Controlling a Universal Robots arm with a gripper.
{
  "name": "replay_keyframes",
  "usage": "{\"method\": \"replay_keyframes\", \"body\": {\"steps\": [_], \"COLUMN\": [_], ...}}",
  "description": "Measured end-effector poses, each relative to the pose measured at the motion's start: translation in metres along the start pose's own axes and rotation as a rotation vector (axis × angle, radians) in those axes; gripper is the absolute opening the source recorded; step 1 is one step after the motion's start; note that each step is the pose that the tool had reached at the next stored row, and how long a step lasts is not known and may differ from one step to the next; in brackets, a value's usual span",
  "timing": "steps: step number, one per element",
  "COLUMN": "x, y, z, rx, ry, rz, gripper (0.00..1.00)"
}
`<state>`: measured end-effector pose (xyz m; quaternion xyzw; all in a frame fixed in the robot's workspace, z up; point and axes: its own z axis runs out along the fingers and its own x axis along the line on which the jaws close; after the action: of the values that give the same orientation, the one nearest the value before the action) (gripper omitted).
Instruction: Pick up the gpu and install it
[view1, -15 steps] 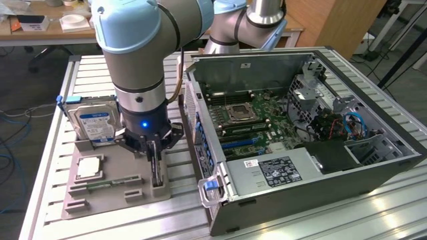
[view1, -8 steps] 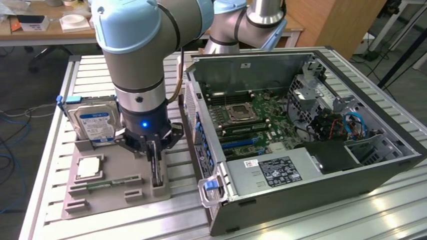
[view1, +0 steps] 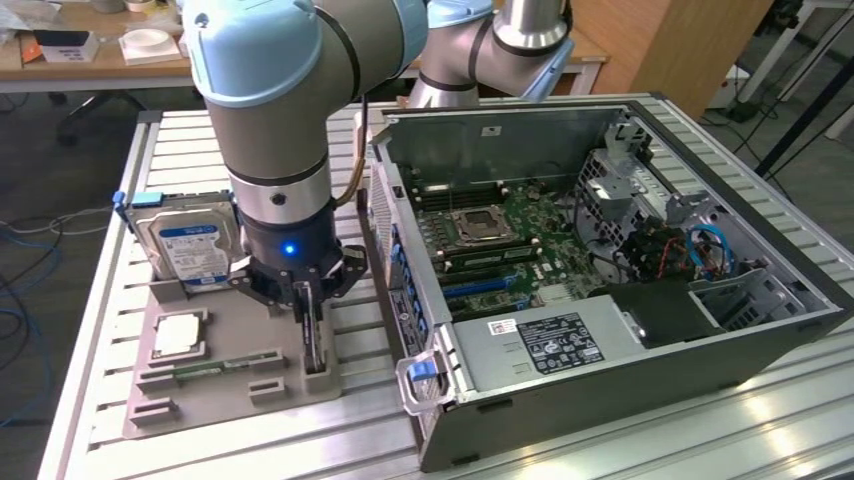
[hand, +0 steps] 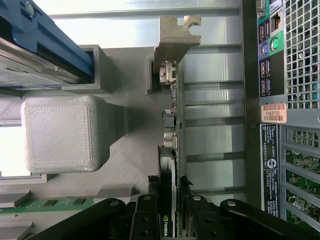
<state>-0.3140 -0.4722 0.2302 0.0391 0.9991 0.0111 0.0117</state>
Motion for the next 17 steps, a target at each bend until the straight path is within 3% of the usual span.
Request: {"method": "replay_keyframes", "body": {"steps": [2, 4, 11, 17], "x": [0.0, 0.0, 0.0, 0.0], "y": [0.0, 0.0003, 0.0002, 0.0005], "z": [0.0, -0.0117, -0.0129, -0.0223], "rx": [-0.0001, -0.0004, -0.0002, -0.0005], "ry": [0.0, 0.0001, 0.0003, 0.0], "rz": [0.0, 0.0, 0.0, 0.0], "gripper": [0.26, 0.26, 0.26, 0.26]}}
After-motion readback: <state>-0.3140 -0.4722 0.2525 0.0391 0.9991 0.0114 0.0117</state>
